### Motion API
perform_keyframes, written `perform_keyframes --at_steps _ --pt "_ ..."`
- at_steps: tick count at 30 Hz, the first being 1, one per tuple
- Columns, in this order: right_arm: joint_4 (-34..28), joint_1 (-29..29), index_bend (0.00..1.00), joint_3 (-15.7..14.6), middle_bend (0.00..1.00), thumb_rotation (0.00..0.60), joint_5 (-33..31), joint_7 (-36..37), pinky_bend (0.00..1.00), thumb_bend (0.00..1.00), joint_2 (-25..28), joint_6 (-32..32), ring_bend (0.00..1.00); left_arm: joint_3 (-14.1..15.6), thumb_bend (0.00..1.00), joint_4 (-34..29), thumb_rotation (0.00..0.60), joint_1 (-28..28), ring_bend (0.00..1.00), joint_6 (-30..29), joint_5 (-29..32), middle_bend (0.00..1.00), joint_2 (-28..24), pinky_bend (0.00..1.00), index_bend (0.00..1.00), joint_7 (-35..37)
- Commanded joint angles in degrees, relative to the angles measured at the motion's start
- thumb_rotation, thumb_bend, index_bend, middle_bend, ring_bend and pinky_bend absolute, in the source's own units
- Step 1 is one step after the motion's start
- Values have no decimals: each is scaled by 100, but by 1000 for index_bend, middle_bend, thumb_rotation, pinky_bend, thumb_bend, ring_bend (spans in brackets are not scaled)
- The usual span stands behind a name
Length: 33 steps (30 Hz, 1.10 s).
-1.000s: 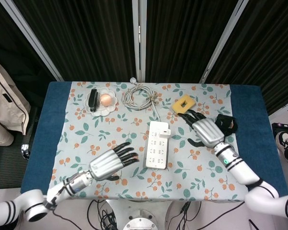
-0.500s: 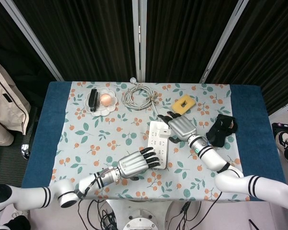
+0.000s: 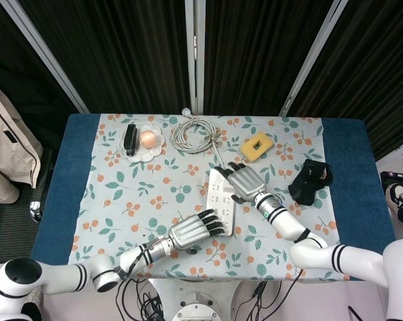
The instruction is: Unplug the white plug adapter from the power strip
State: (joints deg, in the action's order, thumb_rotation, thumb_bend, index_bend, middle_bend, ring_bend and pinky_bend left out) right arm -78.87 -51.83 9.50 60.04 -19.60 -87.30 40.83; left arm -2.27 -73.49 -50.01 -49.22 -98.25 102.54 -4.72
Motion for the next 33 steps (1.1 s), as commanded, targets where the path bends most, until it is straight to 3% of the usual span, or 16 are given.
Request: perform_keyframes --at_steps 1,11,22,33 --pt "88 -64 113 -40 258 600 -47 -67 211 264 -88 -32 98 43 48 109 600 -23 115 -62 24 171 77 105 180 42" --pt "370 -247 383 -135 402 600 -371 -438 245 312 -352 -34 197 150 49 384 600 -62 115 -120 136 172 240 102 181 110" --pt "438 -168 710 -178 539 600 -151 -231 321 404 -415 148 378 229 49 570 600 -119 115 -143 224 171 322 103 181 306" --pt "414 -5 873 -241 614 600 368 345 351 442 -198 188 437 247 49 558 600 -159 115 -32 416 171 288 103 181 432"
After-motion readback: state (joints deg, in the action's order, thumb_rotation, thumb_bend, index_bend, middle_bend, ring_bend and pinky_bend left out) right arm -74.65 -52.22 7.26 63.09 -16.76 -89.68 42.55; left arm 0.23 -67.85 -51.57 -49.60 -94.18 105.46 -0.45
